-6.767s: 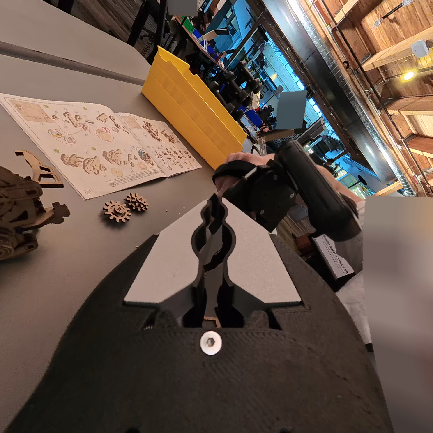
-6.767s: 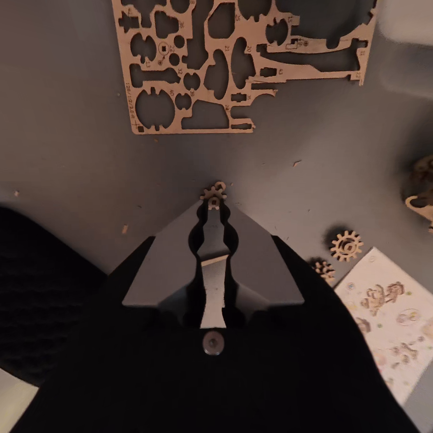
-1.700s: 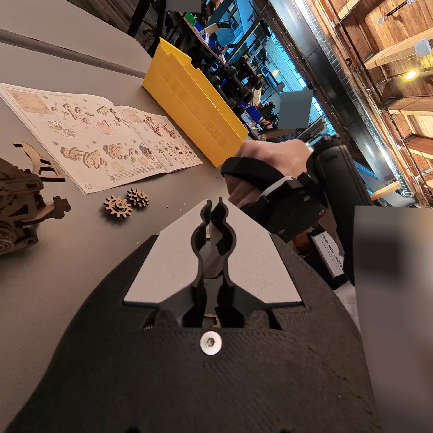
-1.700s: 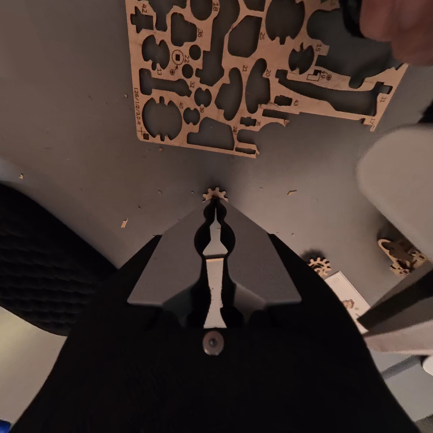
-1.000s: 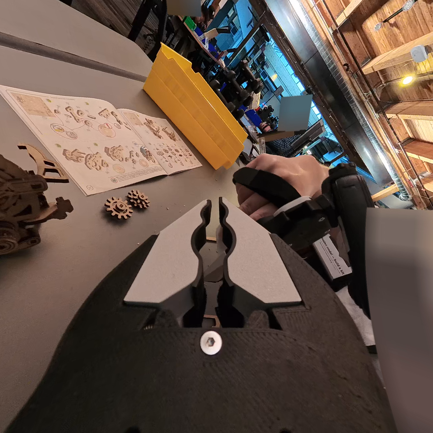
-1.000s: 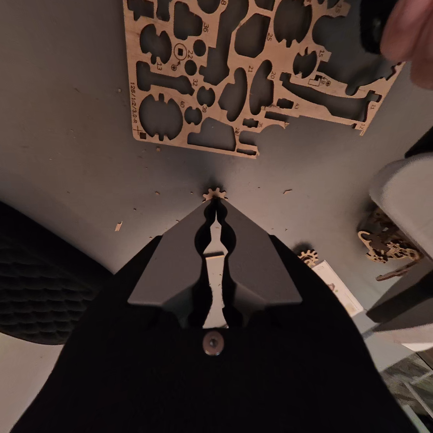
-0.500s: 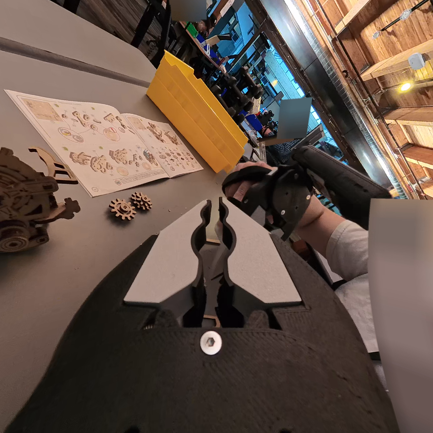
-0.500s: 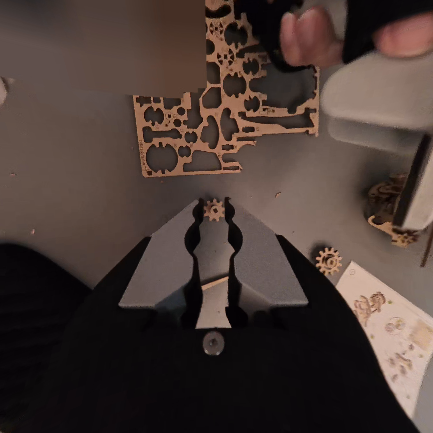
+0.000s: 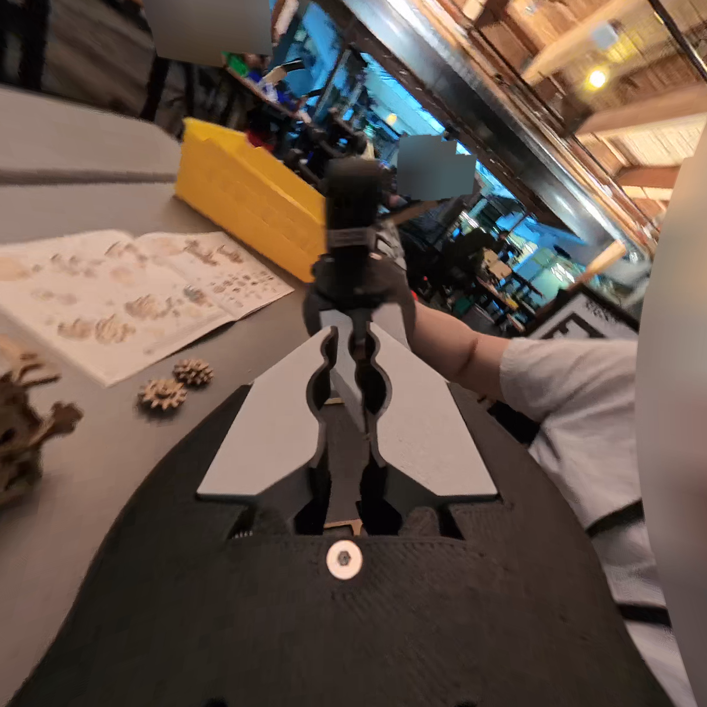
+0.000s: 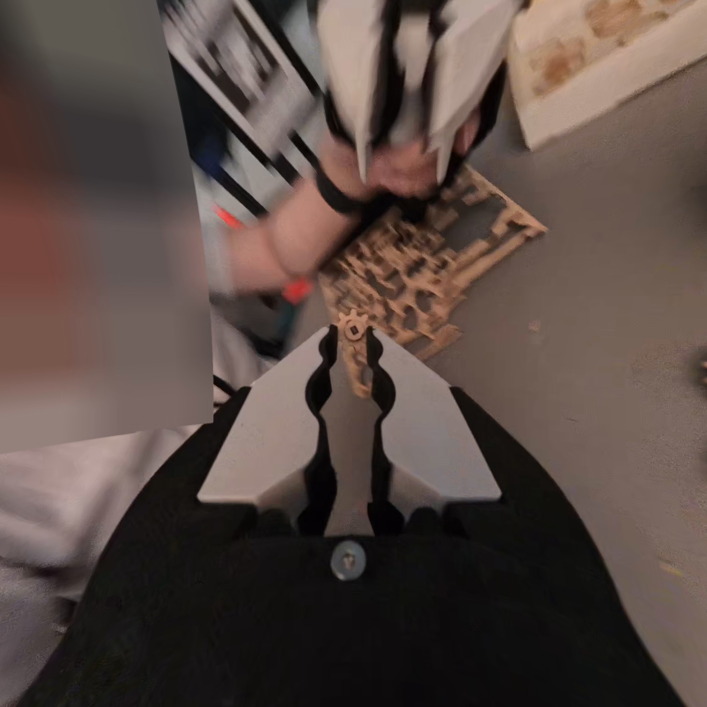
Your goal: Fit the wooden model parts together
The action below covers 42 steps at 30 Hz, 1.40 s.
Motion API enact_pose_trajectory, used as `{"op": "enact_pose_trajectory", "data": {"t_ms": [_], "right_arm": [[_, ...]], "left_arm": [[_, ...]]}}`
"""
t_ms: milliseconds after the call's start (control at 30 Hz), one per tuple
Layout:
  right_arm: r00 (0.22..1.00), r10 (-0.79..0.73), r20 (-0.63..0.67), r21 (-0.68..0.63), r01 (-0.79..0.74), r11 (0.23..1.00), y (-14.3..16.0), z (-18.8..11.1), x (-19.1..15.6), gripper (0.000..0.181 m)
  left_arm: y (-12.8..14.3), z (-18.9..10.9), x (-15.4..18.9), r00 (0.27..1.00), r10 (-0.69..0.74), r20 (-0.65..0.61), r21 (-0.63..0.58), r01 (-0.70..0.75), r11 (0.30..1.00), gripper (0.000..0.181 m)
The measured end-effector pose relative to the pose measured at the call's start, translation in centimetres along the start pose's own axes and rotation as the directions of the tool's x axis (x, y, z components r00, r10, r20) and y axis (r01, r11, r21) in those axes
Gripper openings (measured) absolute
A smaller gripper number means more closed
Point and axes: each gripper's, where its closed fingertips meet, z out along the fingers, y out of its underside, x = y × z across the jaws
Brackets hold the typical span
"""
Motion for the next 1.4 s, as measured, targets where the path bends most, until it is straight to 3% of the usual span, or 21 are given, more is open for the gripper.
{"op": "enact_pose_trajectory", "data": {"t_ms": [67,100,200,333,433,533,700,967,1067,1133,1167,1200,1267,1300,1333,1400], "right_arm": [[0.975,0.132,0.177,0.152,-0.160,0.975,-1.9,-1.7,-2.0,0.013],[0.963,0.137,0.231,0.163,-0.177,0.970,-1.8,-2.2,-2.7,0.013],[0.955,0.115,0.273,0.167,-0.164,0.972,-0.9,-2.8,-3.5,0.013],[0.939,0.172,0.298,0.130,-0.218,0.967,-0.2,-3.2,-3.3,0.013],[0.943,0.157,0.292,0.089,-0.190,0.978,0.4,-3.2,-3.6,0.013],[0.955,0.125,0.268,0.048,-0.143,0.989,0.9,-3.3,-4.0,0.013],[0.971,0.097,0.219,0.013,-0.102,0.995,1.4,-3.2,-4.0,0.013],[0.975,0.104,0.197,0.002,-0.106,0.994,1.6,-3.5,-3.5,0.011],[0.986,0.001,0.166,0.055,-0.011,0.998,0.7,-3.8,-3.4,0.015],[0.986,-0.159,0.056,0.110,0.153,0.982,-0.4,-4.3,-3.0,0.039],[0.957,-0.286,-0.036,0.139,0.289,0.947,-1.2,-4.5,-2.9,0.047],[0.880,-0.449,-0.153,0.131,0.468,0.874,-1.7,-4.6,-2.7,0.057],[0.601,-0.690,-0.402,-0.016,0.749,0.662,-2.6,-4.8,-1.7,0.078],[0.482,-0.746,-0.460,-0.109,0.803,0.586,-2.7,-4.6,-1.2,0.083],[0.416,-0.769,-0.485,-0.191,0.808,0.557,-2.6,-4.1,-0.7,0.081],[0.356,-0.783,-0.510,-0.312,0.772,0.553,-2.4,-3.3,0.6,0.078]], "left_arm": [[0.2,0.2,2.6,0.985,0.146,-0.092,-0.024,-0.149,0.989,0.017],[0.8,0.4,3.8,0.965,0.222,-0.137,-0.041,-0.230,0.972,0.019],[3.1,1.2,6.0,0.888,0.418,-0.190,-0.111,-0.442,0.890,0.029],[6.0,2.5,6.9,0.776,0.596,-0.209,-0.187,-0.629,0.754,0.020],[6.4,3.4,6.8,0.729,0.662,-0.172,-0.198,-0.684,0.702,0.008],[7.0,3.6,6.1,0.695,0.703,-0.151,-0.247,-0.715,0.654,0.009],[8.2,4.4,5.8,0.678,0.717,-0.160,-0.289,-0.727,0.623,0.012],[8.5,4.6,5.4,0.614,0.776,-0.148,-0.302,-0.775,0.555,0.001],[7.8,4.5,5.2,0.597,0.794,-0.114,-0.296,-0.783,0.547,0.001],[6.9,4.3,4.6,0.565,0.823,-0.051,-0.302,-0.794,0.527,0.001],[6.3,4.2,4.3,0.556,0.831,-0.019,-0.299,-0.796,0.526,0.001],[5.7,4.1,4.1,0.558,0.830,0.016,-0.296,-0.790,0.536,0.001],[4.6,3.9,3.6,0.565,0.821,0.083,-0.289,-0.775,0.562,0.001],[4.1,3.8,3.3,0.561,0.819,0.120,-0.282,-0.772,0.570,0.001],[3.7,3.8,3.3,0.558,0.818,0.138,-0.276,-0.772,0.573,0.001],[3.5,4.1,3.8,0.548,0.823,0.149,-0.257,-0.782,0.568,0.001]]}}
